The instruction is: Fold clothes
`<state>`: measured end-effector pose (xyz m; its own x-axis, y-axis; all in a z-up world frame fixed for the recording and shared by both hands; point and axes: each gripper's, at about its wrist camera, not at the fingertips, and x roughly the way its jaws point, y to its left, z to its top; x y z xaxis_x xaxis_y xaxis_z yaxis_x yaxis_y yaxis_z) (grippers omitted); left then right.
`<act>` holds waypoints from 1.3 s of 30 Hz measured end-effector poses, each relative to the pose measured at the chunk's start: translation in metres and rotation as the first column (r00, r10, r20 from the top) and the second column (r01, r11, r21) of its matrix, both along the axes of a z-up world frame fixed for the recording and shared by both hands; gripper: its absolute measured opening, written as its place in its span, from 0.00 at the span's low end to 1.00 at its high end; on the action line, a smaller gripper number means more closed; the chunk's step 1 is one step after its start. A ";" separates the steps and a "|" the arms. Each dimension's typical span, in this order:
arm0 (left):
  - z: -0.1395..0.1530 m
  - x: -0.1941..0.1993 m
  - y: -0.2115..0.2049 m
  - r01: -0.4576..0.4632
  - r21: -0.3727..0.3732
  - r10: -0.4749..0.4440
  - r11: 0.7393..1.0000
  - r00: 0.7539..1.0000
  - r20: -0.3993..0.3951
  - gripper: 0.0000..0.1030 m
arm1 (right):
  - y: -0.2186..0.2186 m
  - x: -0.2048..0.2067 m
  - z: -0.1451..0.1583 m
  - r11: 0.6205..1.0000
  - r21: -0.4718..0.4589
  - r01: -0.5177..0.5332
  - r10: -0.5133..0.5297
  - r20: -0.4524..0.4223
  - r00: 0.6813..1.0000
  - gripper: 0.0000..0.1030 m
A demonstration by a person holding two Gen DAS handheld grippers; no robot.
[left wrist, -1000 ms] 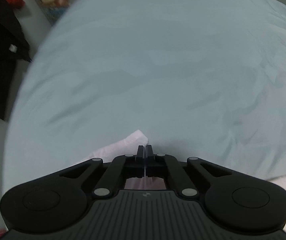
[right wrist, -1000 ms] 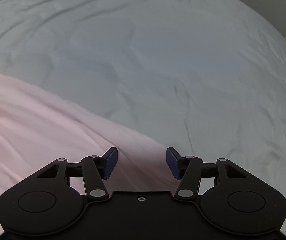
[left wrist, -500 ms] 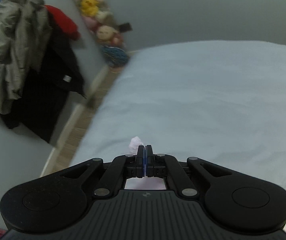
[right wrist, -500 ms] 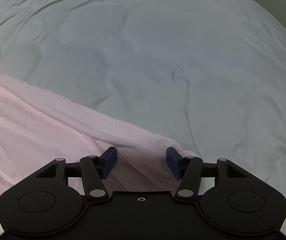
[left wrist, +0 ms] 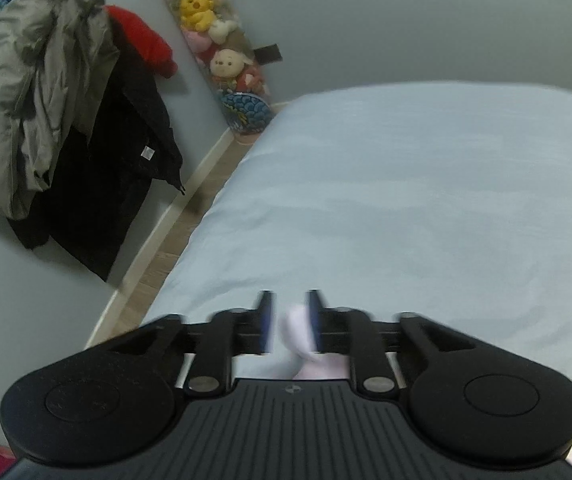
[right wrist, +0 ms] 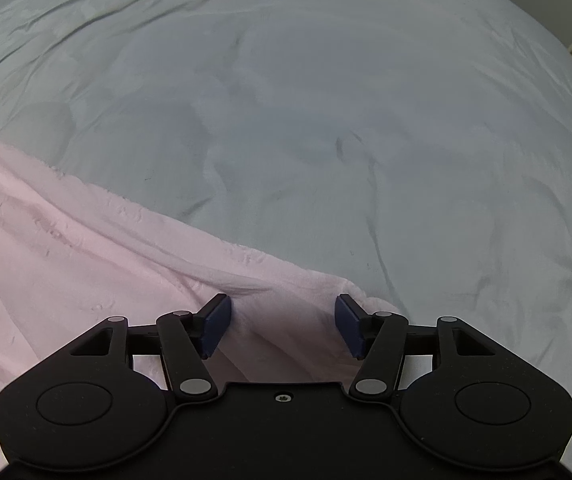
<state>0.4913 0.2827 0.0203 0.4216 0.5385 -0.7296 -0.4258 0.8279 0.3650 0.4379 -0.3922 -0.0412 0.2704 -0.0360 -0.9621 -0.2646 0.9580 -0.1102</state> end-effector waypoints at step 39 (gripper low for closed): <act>-0.068 -0.165 0.022 -0.110 -0.351 0.065 0.930 0.988 -0.139 0.24 | -0.015 -0.139 0.000 0.994 0.107 -0.008 0.006 0.017 1.000 0.57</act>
